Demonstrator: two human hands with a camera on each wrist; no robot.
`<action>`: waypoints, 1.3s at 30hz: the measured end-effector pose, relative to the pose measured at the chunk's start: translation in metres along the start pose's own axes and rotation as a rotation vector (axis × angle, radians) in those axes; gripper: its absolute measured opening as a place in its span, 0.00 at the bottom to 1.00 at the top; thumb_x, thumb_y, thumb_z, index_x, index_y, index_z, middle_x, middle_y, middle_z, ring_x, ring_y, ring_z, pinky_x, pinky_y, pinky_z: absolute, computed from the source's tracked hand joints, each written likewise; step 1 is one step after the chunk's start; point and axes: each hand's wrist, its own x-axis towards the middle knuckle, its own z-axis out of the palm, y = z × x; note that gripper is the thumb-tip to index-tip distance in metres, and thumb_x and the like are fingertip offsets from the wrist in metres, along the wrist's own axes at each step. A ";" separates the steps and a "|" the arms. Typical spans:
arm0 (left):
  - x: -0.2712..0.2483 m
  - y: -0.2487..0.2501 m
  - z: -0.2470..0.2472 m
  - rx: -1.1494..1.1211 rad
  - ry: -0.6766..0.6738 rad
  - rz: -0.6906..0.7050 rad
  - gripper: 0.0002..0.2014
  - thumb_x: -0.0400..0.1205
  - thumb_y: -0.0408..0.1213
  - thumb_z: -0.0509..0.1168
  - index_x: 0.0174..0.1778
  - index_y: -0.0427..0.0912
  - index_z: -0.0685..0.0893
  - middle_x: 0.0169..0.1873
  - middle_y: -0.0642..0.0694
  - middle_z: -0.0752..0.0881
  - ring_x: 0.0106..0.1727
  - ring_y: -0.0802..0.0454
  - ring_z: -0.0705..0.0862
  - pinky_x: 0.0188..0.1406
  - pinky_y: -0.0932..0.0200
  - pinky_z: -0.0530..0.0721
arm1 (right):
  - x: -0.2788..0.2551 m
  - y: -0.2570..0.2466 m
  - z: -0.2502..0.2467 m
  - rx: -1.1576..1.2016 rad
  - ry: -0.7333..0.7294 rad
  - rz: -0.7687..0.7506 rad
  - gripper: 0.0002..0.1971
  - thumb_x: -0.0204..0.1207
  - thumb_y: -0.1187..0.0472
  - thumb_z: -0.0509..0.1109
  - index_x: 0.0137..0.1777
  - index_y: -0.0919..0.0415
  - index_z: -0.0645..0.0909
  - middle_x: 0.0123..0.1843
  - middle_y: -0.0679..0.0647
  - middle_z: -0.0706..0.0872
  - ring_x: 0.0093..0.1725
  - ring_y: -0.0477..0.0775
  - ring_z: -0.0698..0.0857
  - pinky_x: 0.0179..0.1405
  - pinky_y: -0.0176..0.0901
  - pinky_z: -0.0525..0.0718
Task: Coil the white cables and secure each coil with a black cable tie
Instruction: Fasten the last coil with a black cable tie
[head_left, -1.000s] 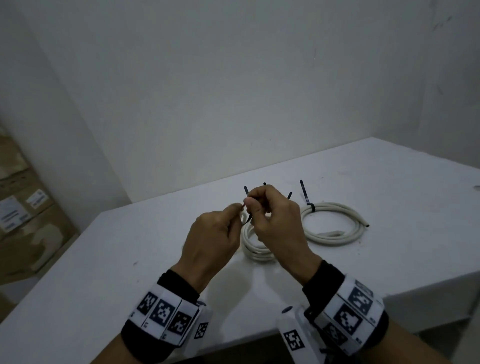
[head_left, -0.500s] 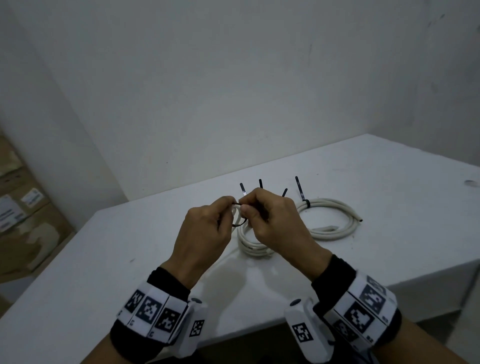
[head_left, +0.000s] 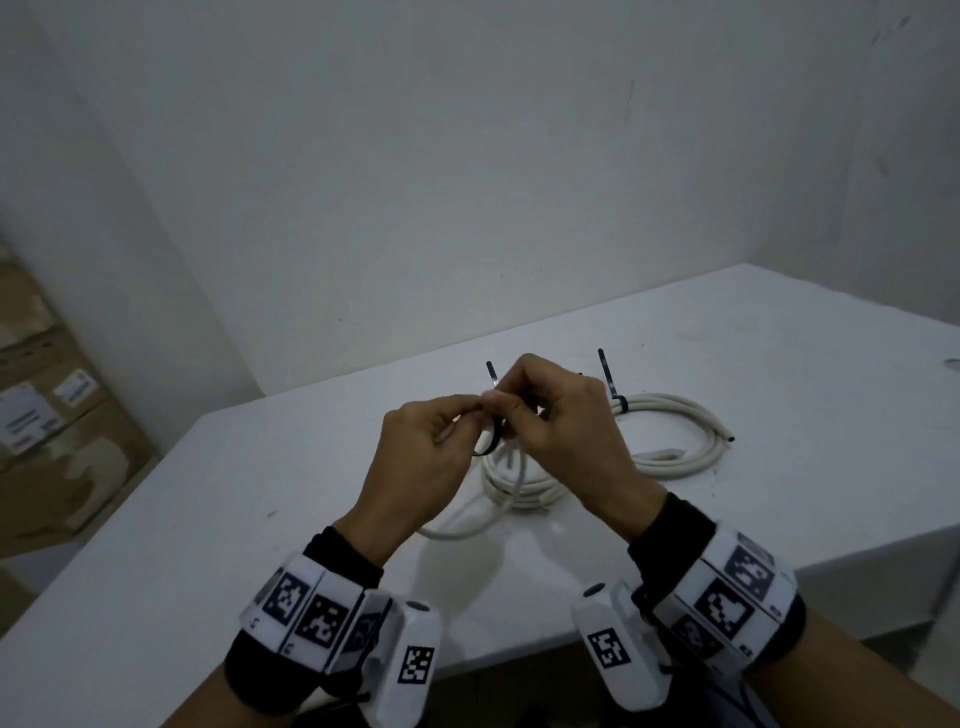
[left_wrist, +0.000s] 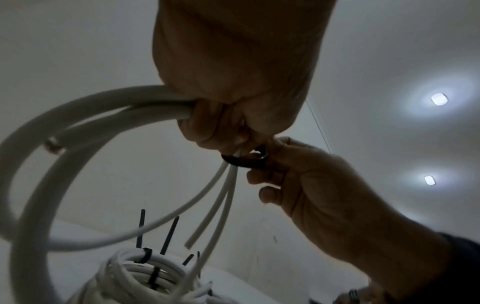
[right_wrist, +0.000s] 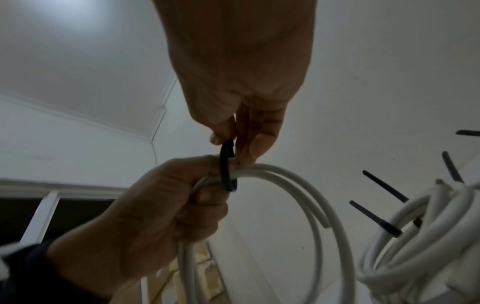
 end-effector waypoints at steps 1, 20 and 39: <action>0.001 0.001 -0.001 -0.055 -0.057 -0.067 0.12 0.82 0.33 0.63 0.44 0.48 0.92 0.17 0.56 0.80 0.20 0.58 0.65 0.20 0.65 0.65 | 0.002 0.001 -0.003 -0.012 0.000 0.007 0.10 0.73 0.62 0.75 0.33 0.60 0.79 0.28 0.54 0.85 0.30 0.53 0.84 0.29 0.39 0.81; -0.002 0.006 0.000 -0.687 -0.448 -0.464 0.17 0.83 0.55 0.52 0.57 0.55 0.83 0.20 0.51 0.60 0.19 0.59 0.54 0.18 0.68 0.52 | 0.043 -0.007 -0.021 -0.275 -0.282 0.082 0.16 0.72 0.52 0.75 0.28 0.52 0.74 0.27 0.52 0.85 0.27 0.48 0.80 0.33 0.43 0.79; -0.006 0.010 -0.007 -0.663 -0.352 -0.507 0.11 0.85 0.41 0.60 0.60 0.46 0.82 0.22 0.52 0.66 0.18 0.58 0.54 0.17 0.69 0.51 | 0.076 -0.026 -0.038 -0.197 -0.291 0.129 0.15 0.76 0.52 0.72 0.32 0.56 0.75 0.16 0.45 0.77 0.14 0.39 0.75 0.18 0.23 0.69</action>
